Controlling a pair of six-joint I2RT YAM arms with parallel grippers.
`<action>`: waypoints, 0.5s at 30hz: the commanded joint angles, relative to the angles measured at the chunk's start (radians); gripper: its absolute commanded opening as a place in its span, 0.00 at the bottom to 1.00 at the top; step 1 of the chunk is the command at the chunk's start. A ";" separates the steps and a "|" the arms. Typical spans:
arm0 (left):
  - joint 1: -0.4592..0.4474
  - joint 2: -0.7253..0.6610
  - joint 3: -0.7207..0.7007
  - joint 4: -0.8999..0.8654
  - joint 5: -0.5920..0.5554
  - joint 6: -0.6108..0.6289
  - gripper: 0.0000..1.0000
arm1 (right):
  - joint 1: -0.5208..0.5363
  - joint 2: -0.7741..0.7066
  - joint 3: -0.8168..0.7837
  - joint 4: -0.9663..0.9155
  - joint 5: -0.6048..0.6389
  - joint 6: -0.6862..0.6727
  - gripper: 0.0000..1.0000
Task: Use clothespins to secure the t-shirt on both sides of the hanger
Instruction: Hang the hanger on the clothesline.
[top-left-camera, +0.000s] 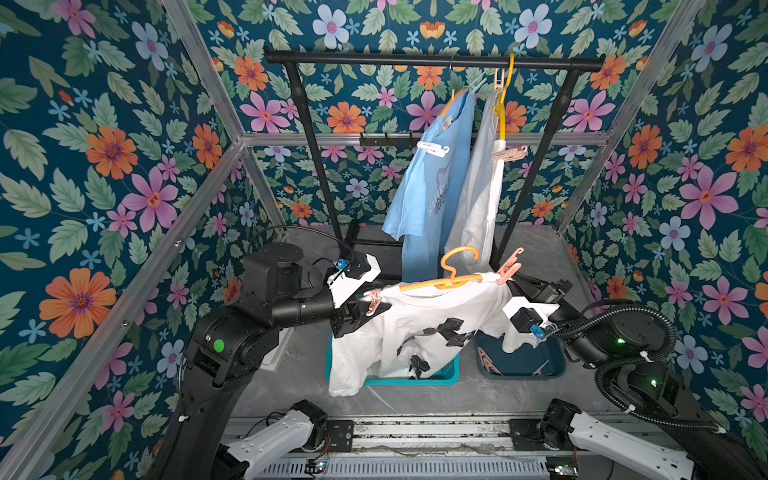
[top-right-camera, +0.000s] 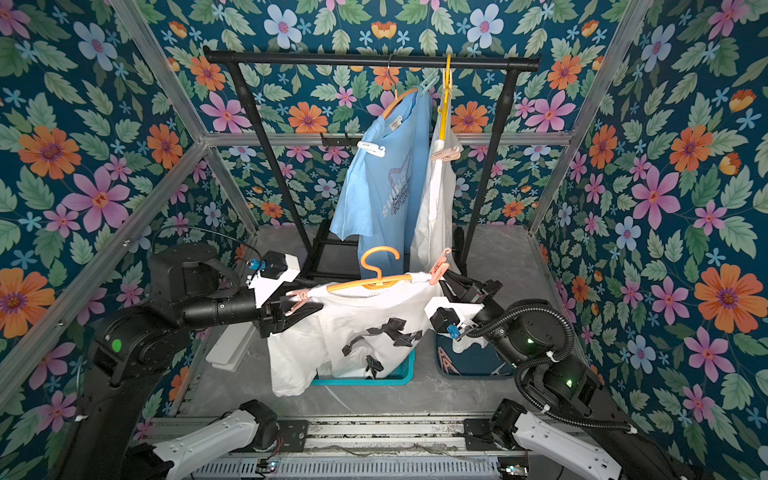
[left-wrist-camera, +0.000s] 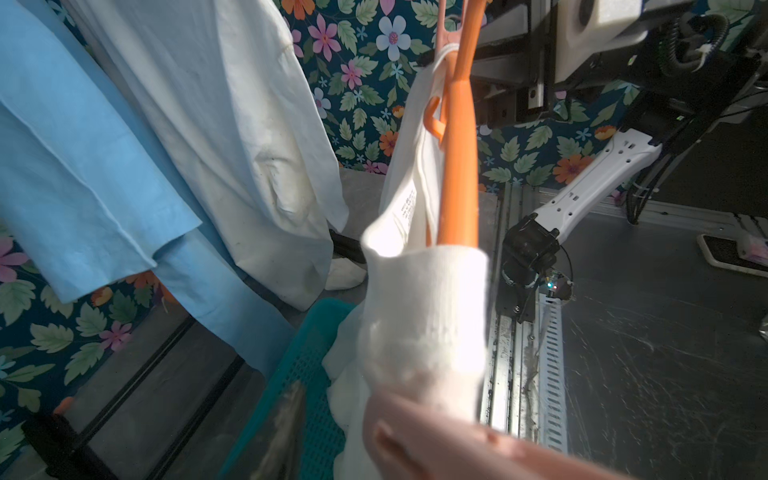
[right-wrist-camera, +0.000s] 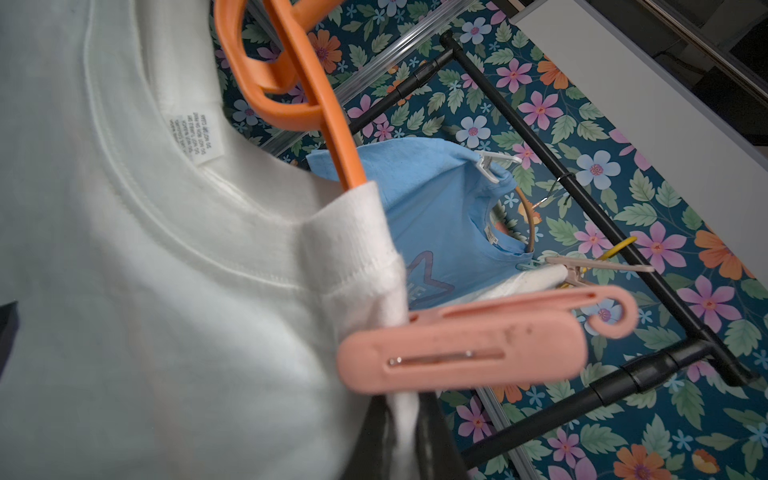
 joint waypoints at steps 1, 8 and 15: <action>0.000 -0.020 -0.012 -0.026 0.032 0.016 0.48 | -0.001 0.000 0.011 0.084 0.003 0.017 0.00; 0.000 -0.027 -0.016 -0.072 0.010 0.026 0.64 | 0.001 0.008 0.016 0.085 0.027 0.015 0.00; 0.000 -0.030 -0.006 -0.059 0.027 0.038 0.44 | 0.000 0.011 0.028 0.032 0.019 0.011 0.00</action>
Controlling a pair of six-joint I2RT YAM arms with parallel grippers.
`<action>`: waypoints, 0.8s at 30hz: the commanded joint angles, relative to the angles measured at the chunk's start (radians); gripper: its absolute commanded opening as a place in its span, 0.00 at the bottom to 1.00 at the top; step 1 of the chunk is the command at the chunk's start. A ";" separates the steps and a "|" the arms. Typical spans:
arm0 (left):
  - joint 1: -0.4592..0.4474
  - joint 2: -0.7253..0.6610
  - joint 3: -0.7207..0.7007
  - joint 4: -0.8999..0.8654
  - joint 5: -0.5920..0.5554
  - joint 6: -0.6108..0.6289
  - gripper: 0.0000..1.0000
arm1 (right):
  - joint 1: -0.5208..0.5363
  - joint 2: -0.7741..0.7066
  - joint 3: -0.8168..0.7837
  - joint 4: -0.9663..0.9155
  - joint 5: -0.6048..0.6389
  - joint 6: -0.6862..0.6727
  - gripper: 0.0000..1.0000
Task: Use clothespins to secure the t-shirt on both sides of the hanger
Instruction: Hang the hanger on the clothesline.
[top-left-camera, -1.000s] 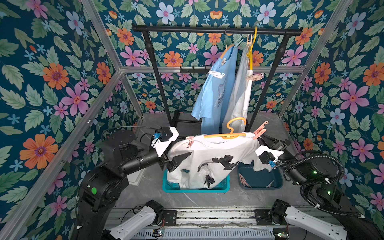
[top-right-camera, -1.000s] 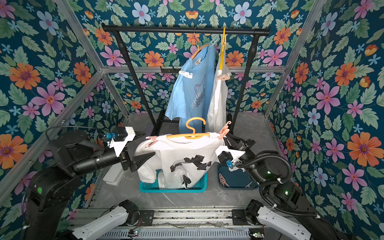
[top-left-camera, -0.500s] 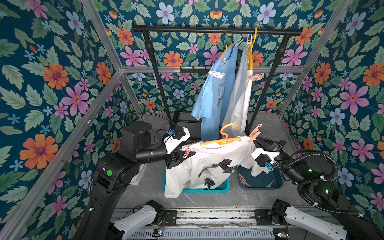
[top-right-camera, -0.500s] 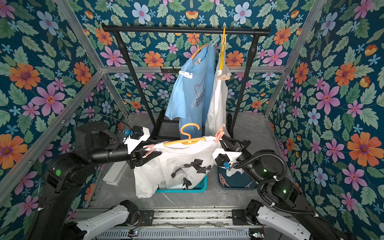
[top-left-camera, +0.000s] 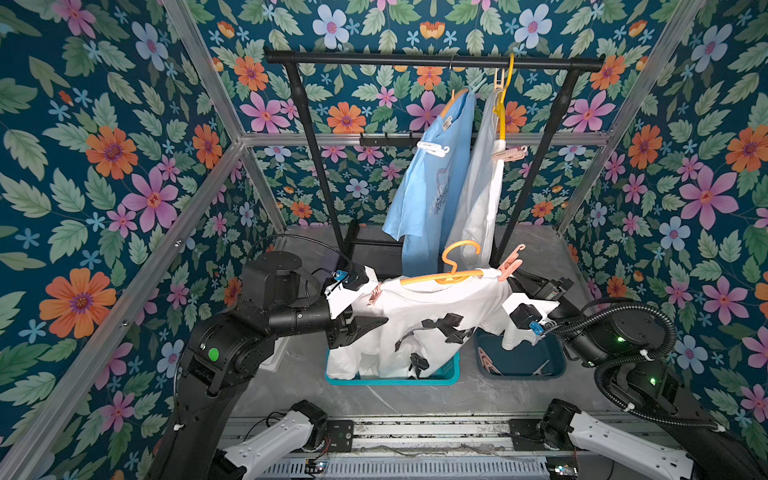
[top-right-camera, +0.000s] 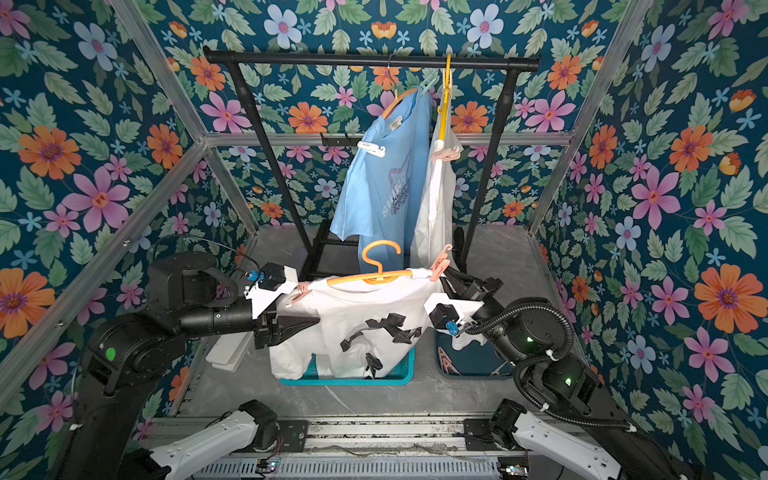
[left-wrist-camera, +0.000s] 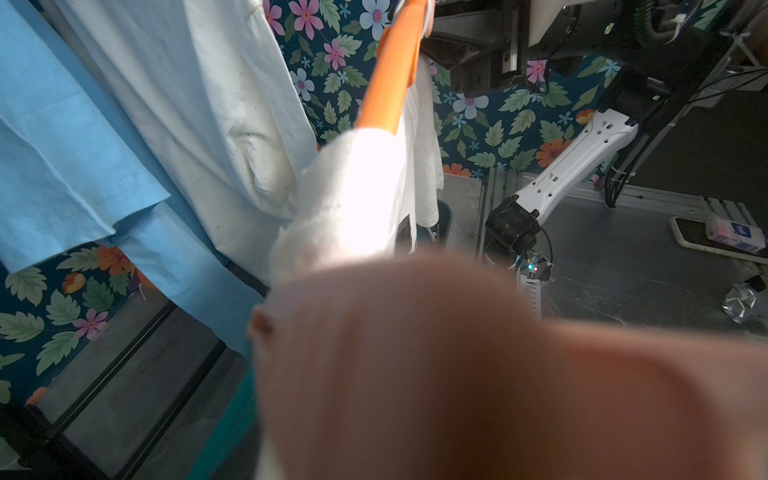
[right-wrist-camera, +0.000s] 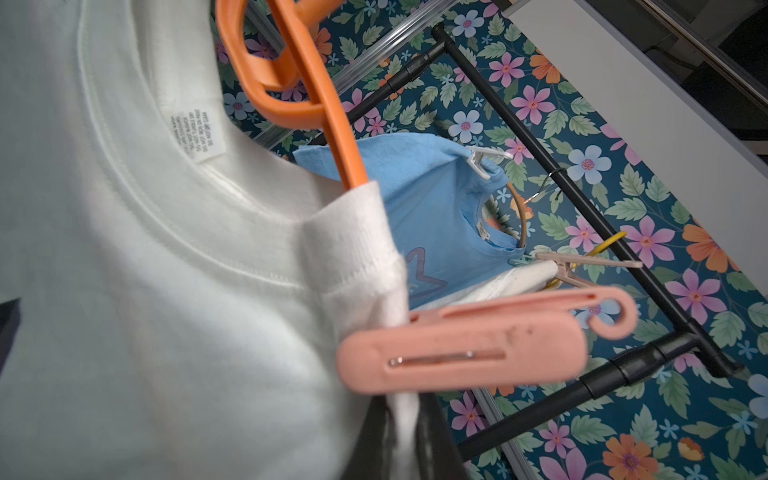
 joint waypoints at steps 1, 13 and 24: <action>0.001 -0.002 0.009 -0.002 0.022 0.015 0.38 | 0.000 -0.004 0.012 0.029 -0.008 0.013 0.00; 0.001 -0.032 -0.007 0.038 0.076 0.003 0.00 | 0.000 -0.005 0.006 0.043 -0.019 0.036 0.00; 0.001 -0.194 -0.043 0.328 -0.130 -0.162 0.00 | -0.001 -0.124 -0.101 0.425 -0.030 0.185 1.00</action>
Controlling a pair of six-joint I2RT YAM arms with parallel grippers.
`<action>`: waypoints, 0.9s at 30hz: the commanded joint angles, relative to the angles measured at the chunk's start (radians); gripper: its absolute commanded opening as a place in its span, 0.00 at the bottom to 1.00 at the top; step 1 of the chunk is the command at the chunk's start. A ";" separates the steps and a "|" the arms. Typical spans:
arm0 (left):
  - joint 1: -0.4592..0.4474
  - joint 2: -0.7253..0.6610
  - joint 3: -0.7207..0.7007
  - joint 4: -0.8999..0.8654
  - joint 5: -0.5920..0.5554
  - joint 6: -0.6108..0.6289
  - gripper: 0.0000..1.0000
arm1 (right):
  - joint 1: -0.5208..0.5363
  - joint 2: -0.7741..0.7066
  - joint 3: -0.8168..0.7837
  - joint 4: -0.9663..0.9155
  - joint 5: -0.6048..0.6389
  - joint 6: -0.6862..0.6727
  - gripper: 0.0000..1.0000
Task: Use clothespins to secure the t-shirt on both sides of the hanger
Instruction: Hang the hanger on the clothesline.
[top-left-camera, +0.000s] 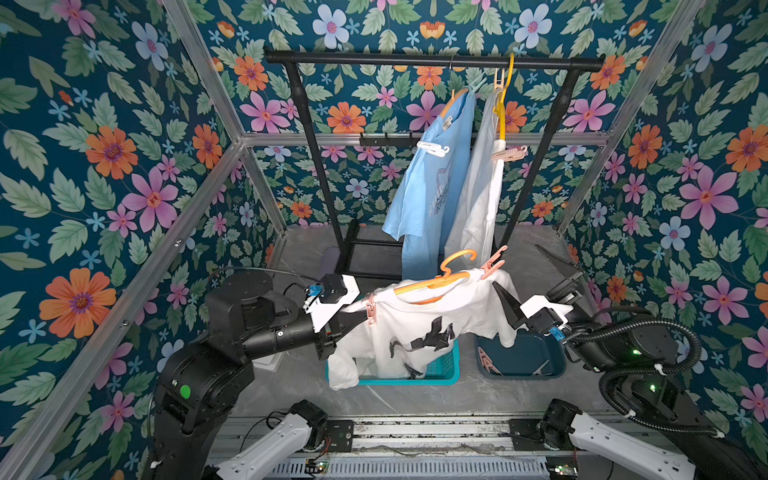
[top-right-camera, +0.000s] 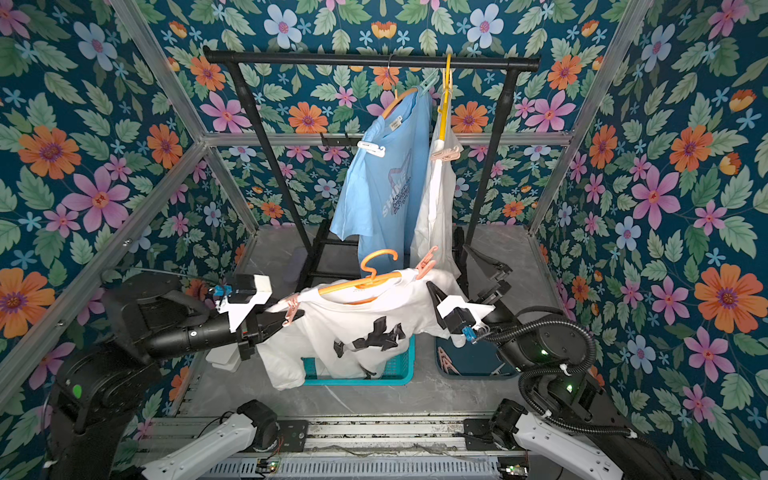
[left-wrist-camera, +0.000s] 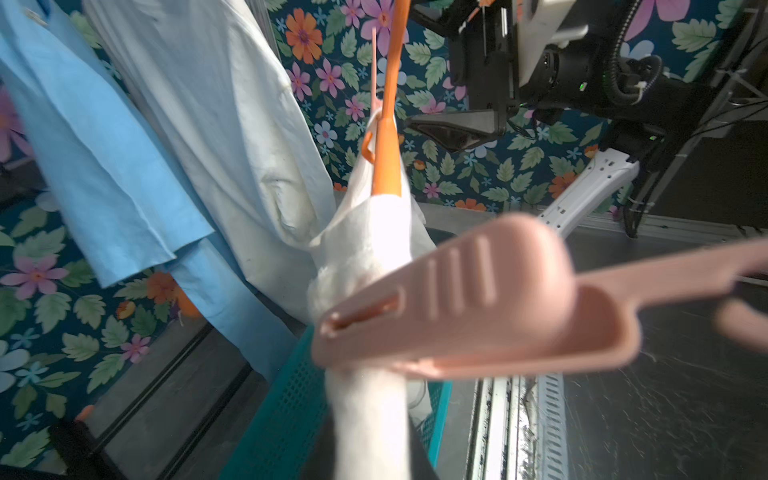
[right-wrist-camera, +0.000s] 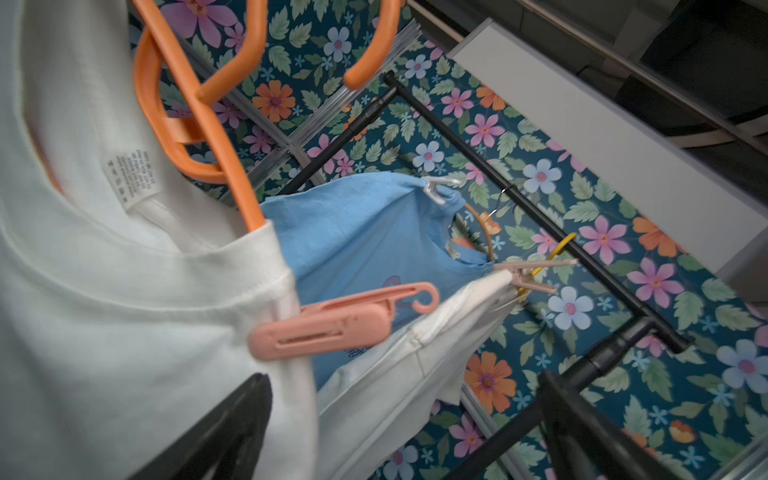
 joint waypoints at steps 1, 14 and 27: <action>0.001 -0.057 0.002 0.215 -0.089 -0.090 0.00 | 0.000 -0.054 -0.021 0.219 -0.025 0.106 1.00; -0.027 -0.202 0.077 0.353 -0.496 -0.215 0.00 | 0.000 -0.104 -0.025 0.155 -0.046 0.204 1.00; -0.051 -0.222 0.078 0.534 -0.849 -0.271 0.00 | 0.000 -0.048 -0.090 0.126 -0.010 0.276 1.00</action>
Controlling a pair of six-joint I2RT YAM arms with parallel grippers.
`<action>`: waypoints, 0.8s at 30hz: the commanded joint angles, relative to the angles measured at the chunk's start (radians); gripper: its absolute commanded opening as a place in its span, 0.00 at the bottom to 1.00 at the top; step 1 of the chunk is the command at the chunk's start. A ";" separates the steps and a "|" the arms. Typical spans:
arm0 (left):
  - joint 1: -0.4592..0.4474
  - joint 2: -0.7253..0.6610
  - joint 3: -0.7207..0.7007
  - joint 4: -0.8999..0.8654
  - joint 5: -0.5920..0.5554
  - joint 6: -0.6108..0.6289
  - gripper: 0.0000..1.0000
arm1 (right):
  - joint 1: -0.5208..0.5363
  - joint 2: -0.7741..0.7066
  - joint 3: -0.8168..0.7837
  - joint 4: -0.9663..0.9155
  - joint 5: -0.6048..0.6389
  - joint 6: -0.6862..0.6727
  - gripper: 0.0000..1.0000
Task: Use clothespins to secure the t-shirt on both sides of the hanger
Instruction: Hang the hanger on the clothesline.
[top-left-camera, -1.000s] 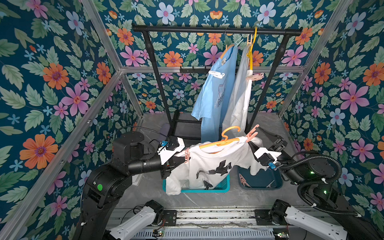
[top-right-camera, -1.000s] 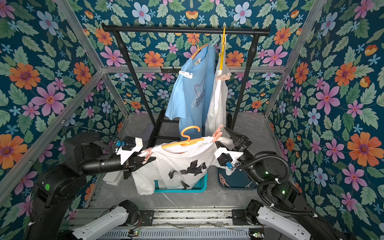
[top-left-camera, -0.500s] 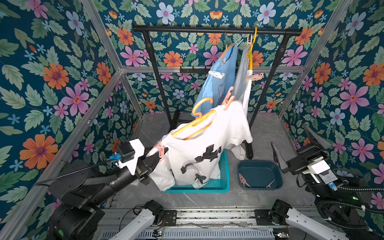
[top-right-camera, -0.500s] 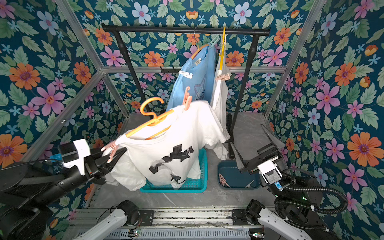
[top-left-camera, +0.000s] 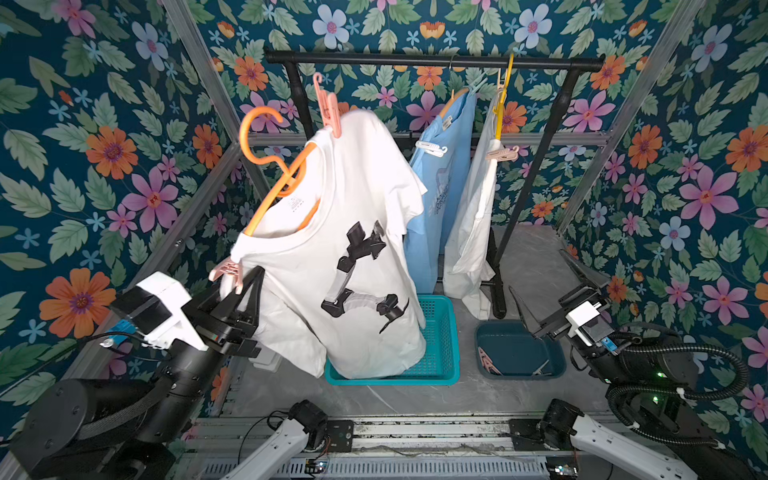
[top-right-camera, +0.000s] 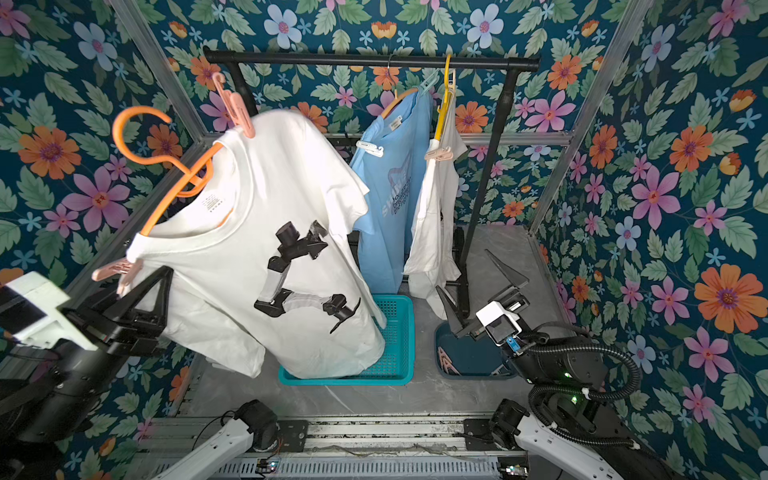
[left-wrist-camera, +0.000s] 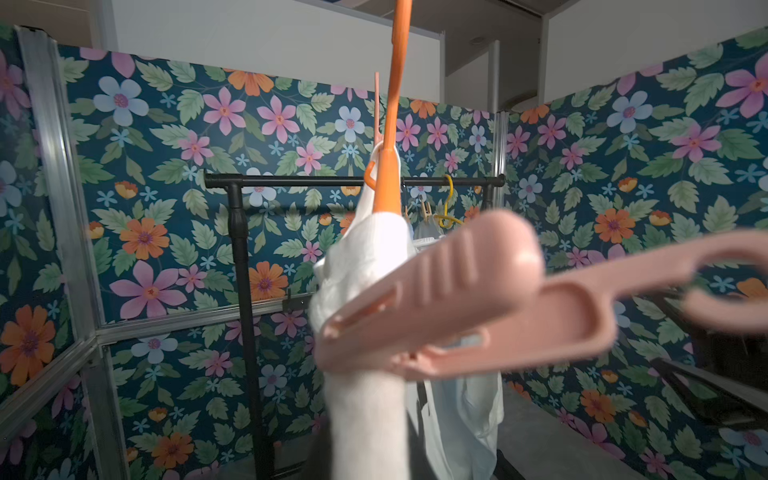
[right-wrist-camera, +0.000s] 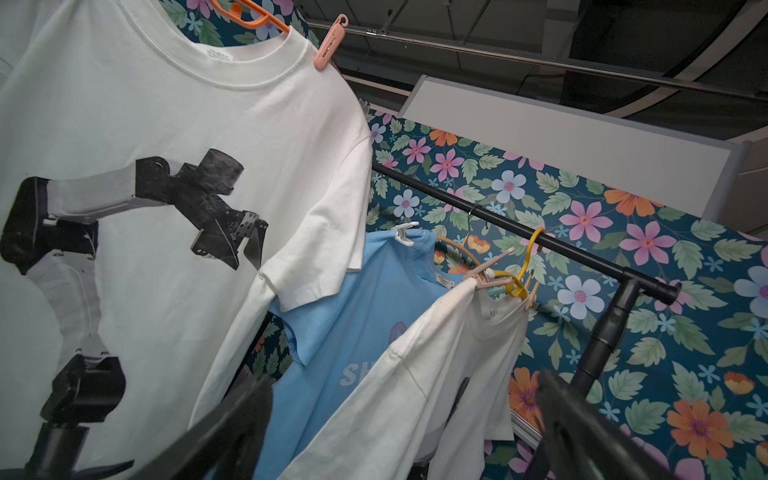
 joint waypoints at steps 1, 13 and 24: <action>0.001 -0.012 0.005 0.192 -0.144 -0.001 0.00 | -0.001 0.011 -0.006 -0.001 0.022 0.025 1.00; 0.000 0.345 0.169 0.174 -0.208 0.006 0.00 | 0.000 0.070 -0.055 0.013 0.019 0.145 0.97; 0.001 0.520 0.200 0.166 -0.223 -0.039 0.00 | 0.001 0.084 -0.120 0.053 -0.016 0.251 0.97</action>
